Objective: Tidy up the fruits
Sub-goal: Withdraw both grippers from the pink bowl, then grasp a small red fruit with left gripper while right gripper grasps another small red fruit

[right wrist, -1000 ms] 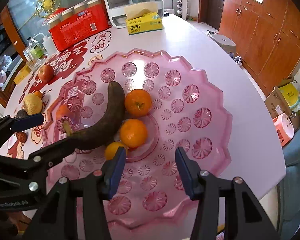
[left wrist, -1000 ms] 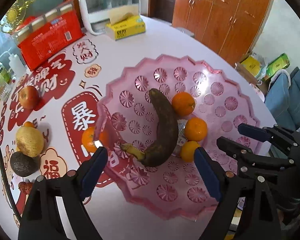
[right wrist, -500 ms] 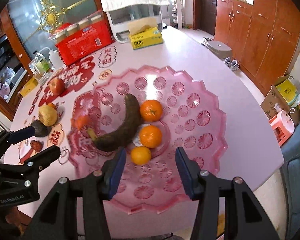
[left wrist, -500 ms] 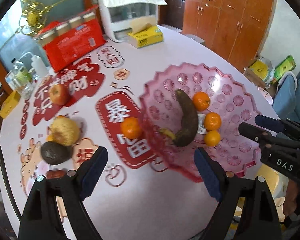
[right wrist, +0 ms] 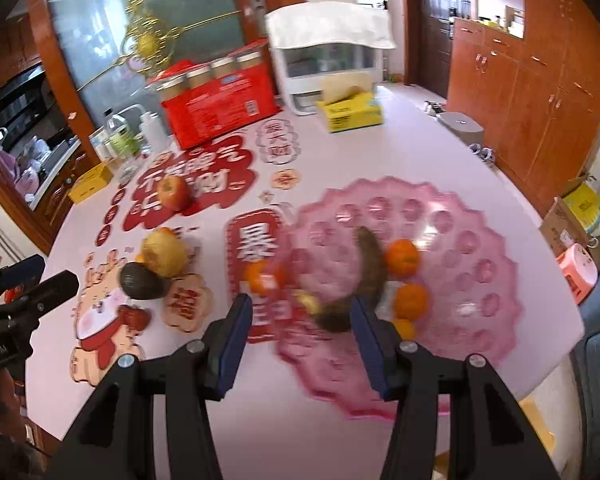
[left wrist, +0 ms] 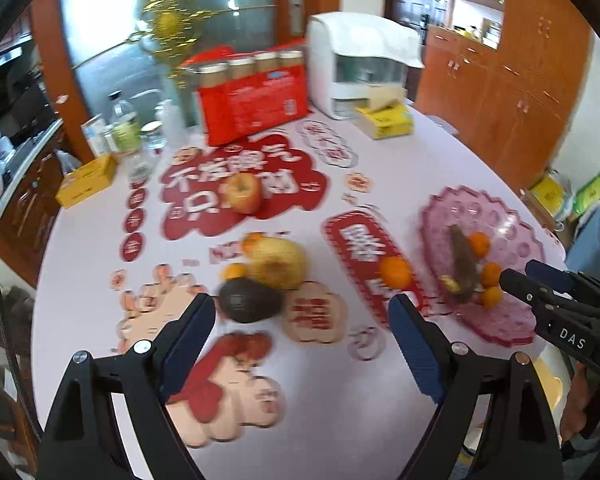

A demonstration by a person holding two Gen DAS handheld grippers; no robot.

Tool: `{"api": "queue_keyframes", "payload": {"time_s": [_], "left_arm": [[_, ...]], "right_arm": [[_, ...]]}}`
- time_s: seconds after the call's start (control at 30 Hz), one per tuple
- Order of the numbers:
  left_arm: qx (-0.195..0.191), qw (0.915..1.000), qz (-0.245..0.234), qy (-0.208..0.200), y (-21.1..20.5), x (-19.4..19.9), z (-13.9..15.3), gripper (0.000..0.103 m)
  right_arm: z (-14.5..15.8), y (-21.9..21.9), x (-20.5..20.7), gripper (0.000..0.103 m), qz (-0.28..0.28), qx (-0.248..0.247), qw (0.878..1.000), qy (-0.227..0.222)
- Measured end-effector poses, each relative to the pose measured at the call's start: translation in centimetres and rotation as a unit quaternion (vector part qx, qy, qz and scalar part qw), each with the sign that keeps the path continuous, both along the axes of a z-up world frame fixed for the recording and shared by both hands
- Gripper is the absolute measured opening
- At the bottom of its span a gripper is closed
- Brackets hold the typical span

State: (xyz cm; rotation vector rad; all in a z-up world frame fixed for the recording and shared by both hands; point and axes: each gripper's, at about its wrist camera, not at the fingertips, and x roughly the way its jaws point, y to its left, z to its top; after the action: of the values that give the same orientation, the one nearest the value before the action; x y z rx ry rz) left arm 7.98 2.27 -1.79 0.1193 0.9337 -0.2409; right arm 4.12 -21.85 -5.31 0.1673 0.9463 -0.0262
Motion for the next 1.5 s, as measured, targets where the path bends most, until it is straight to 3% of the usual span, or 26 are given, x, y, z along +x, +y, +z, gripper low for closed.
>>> {"api": "queue_keyframes", "payload": {"time_s": [0.2, 0.4, 0.57, 0.8, 1.1, 1.3, 1.5], "left_arm": [[0.005, 0.9997, 0.023, 0.010, 6.6, 1.6, -1.3, 0.087], [0.011, 0.9988, 0.017, 0.044, 11.1, 3.9, -5.3, 0.087], [0.011, 0.9977, -0.018, 0.064, 12.3, 5.2, -9.6, 0.087], [-0.019, 0.9909, -0.062, 0.119, 12.4, 6.2, -14.7, 0.071], [-0.019, 0.9884, -0.083, 0.126, 12.5, 6.0, -15.4, 0.069], [-0.017, 0.9880, -0.086, 0.127, 12.7, 5.8, -15.4, 0.069], [-0.021, 0.9872, -0.085, 0.134, 12.2, 6.0, -15.8, 0.069]], "right_arm": [[-0.5, 7.0, 1.7, 0.051, 0.031, -0.008, 0.999, 0.005], [-2.9, 13.0, 3.7, 0.051, 0.055, -0.017, 0.998, 0.017], [-6.3, 16.3, 4.9, 0.051, 0.085, -0.014, 0.995, 0.043], [-10.2, 19.5, 5.3, 0.051, 0.132, -0.008, 0.988, 0.076], [-12.2, 21.8, 6.0, 0.048, 0.173, -0.005, 0.982, 0.079], [-13.6, 22.5, 7.1, 0.032, 0.187, 0.008, 0.978, 0.092], [-13.8, 22.0, 7.1, 0.030, 0.183, 0.021, 0.979, 0.091]]}}
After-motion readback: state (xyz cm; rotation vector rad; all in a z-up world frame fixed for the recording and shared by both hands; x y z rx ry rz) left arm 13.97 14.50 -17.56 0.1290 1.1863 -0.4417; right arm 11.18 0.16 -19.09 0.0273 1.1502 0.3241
